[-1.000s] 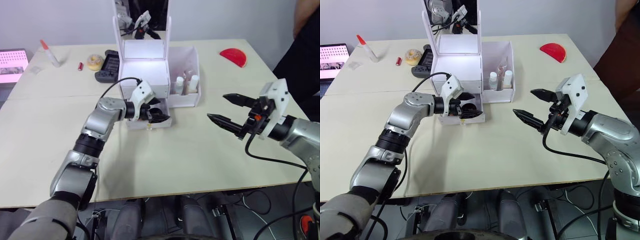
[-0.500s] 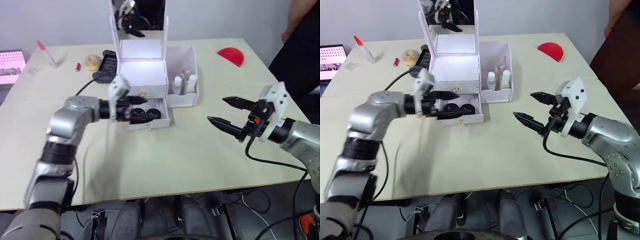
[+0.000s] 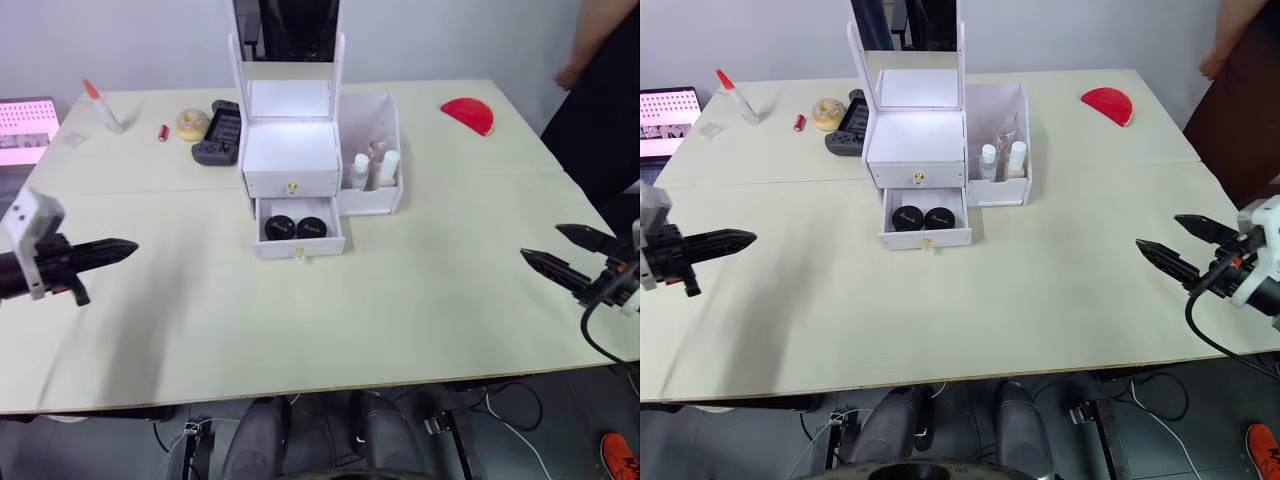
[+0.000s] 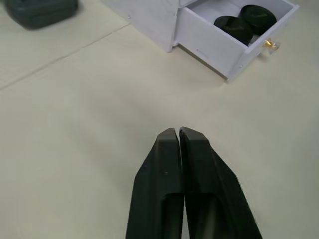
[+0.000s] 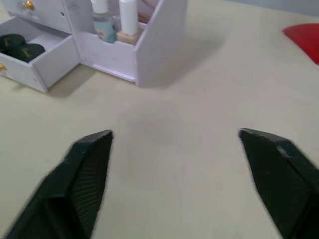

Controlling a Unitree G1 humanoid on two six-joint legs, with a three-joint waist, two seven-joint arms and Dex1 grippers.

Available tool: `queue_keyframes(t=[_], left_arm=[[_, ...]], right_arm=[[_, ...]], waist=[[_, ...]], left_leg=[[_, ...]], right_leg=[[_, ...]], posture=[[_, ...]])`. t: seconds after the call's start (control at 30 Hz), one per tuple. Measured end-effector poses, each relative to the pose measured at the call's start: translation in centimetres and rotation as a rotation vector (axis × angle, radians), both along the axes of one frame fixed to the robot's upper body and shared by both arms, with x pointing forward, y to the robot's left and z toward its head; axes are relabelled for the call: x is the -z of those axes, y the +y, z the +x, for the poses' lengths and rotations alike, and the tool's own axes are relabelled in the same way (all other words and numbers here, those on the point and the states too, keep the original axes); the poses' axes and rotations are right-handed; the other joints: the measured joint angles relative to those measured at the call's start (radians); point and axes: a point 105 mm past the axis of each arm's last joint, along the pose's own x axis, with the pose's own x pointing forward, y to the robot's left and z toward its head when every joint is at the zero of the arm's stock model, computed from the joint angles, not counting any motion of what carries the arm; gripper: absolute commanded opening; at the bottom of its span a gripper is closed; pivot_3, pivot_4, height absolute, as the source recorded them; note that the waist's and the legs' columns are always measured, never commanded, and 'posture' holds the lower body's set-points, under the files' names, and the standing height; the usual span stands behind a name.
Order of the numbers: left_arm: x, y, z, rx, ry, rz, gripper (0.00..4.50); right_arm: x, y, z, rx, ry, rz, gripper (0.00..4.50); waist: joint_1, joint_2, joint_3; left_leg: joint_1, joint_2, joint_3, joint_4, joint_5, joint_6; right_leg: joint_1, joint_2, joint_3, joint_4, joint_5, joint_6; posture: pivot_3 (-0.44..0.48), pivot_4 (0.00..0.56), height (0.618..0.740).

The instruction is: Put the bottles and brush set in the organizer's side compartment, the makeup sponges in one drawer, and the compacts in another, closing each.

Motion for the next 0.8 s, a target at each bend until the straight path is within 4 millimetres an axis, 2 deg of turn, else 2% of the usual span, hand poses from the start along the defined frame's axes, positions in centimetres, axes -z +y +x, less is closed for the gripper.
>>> queue_keyframes(t=[0.07,0.17,0.37,0.43,0.6,0.73,0.8], left_arm=[[-0.2,0.7,-0.5,-0.04,-0.016,0.005,0.0],[0.0,0.4,-0.9,-0.04,-0.024,-0.001,0.0],[-0.4,-0.3,-0.8,-0.031,-0.041,-0.001,0.0],[-0.5,-1.3,-0.6,0.002,-0.048,-0.006,0.0],[1.2,-6.7,0.4,0.181,-0.015,-0.025,0.0],[3.2,-13.0,2.0,0.349,0.006,-0.073,0.0],[3.8,-14.4,2.6,0.374,0.013,-0.057,0.0]], right_arm=[[0.3,-0.8,-0.3,0.012,0.016,-0.001,1.75],[0.6,-1.1,-0.4,0.005,0.026,0.002,0.14],[0.3,-0.7,-0.1,-0.021,0.013,0.003,0.06],[0.1,-0.4,0.1,-0.036,0.006,-0.001,0.06],[-0.5,1.4,0.9,-0.101,-0.003,-0.018,0.06],[-1.4,5.3,2.3,-0.23,-0.019,-0.045,0.06],[-1.8,6.5,2.8,-0.267,-0.024,-0.051,0.06]], waist=[[-0.001,0.0,0.0],[-0.001,0.0,0.0],[-0.001,0.0,0.0],[0.002,0.0,0.0],[0.001,0.001,0.0],[0.0,0.001,-0.001],[-0.002,0.001,0.0]], left_leg=[[0.0,0.0,0.0,-0.001,0.0,0.0],[0.0,0.0,0.001,-0.002,0.0,0.0],[0.0,0.0,0.001,-0.002,0.0,0.0],[0.0,0.0,0.001,-0.002,0.0,0.0],[0.0,0.0,0.001,-0.001,0.0,0.0],[0.0,-0.003,0.001,0.001,0.0,0.0],[0.001,-0.003,0.001,0.001,0.0,0.0]], right_leg=[[-0.001,0.0,0.0,0.0,0.0,0.0],[-0.001,0.0,0.0,0.0,0.0,-0.001],[-0.001,0.0,0.0,0.0,0.0,-0.001],[-0.001,0.0,0.0,0.0,0.0,-0.001],[0.0,0.0,0.0,0.0,0.001,-0.001],[0.001,0.001,0.0,0.002,0.001,-0.001],[0.001,0.002,0.001,0.002,0.001,-0.001]], posture=[[0.0,0.15,0.737],[0.0,0.15,0.737],[0.0,0.15,0.737],[0.0,0.15,0.737],[0.0,0.15,0.737],[0.0,0.15,0.737],[0.0,0.15,0.737]])
